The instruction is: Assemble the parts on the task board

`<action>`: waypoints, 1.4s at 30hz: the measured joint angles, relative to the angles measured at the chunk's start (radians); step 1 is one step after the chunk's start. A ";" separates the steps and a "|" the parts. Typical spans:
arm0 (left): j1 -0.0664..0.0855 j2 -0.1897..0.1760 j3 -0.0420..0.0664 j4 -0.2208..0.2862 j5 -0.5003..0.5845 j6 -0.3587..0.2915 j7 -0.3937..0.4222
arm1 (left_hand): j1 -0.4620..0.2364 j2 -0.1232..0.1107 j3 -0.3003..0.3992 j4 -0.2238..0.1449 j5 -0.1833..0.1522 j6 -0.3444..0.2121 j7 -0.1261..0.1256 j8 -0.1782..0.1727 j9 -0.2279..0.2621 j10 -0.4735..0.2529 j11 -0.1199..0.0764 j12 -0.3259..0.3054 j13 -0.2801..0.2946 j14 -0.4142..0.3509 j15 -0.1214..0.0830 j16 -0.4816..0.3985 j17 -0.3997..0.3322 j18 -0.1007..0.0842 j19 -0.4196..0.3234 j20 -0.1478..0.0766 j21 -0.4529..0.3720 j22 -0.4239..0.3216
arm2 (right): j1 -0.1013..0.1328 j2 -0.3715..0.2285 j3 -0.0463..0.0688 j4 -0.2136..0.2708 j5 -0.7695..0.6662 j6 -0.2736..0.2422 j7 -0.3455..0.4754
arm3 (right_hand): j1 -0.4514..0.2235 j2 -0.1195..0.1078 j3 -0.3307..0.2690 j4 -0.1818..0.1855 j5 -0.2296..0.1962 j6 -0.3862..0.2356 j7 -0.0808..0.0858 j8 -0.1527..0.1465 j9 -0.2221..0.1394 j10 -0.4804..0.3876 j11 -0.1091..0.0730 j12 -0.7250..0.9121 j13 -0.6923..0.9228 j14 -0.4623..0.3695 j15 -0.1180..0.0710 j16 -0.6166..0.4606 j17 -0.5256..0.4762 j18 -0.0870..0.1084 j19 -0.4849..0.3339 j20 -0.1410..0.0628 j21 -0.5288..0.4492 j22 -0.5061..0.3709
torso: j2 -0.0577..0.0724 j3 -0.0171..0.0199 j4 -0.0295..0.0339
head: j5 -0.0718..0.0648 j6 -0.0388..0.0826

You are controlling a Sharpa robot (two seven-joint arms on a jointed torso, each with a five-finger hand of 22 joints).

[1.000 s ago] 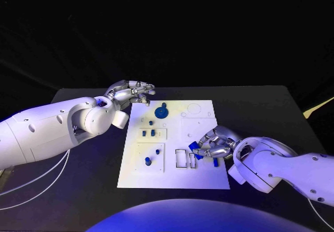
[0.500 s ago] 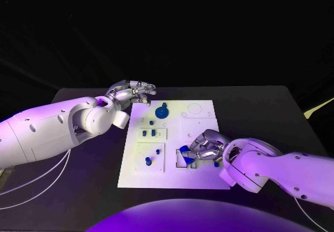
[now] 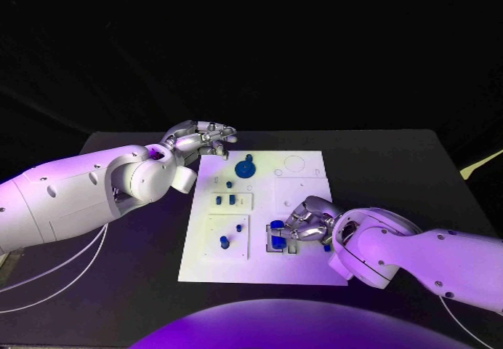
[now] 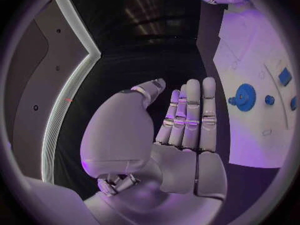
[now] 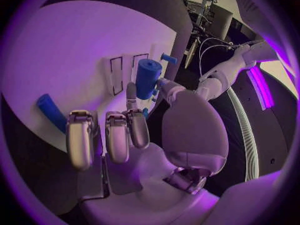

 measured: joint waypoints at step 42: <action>0.000 -0.007 0.000 0.003 0.000 0.001 -0.003 | 0.000 0.000 0.000 0.000 0.004 -0.004 0.004 0.000 0.000 0.000 0.000 0.000 0.001 0.000 0.000 0.000 0.001 0.000 0.000 0.000 0.000 0.000 | -0.003 -0.070 0.000 0.036 -0.187 -0.050 0.171 | 0.220 0.004 -0.021 -0.045 -0.038 -0.132 0.049 -0.091 -0.012 -0.050 0.040 -0.079 0.000 -0.005 0.027 0.009 0.001 0.000 0.000 0.015 -0.031 -0.001 | -0.002 -0.0002 -0.0026 | 0.010 0.000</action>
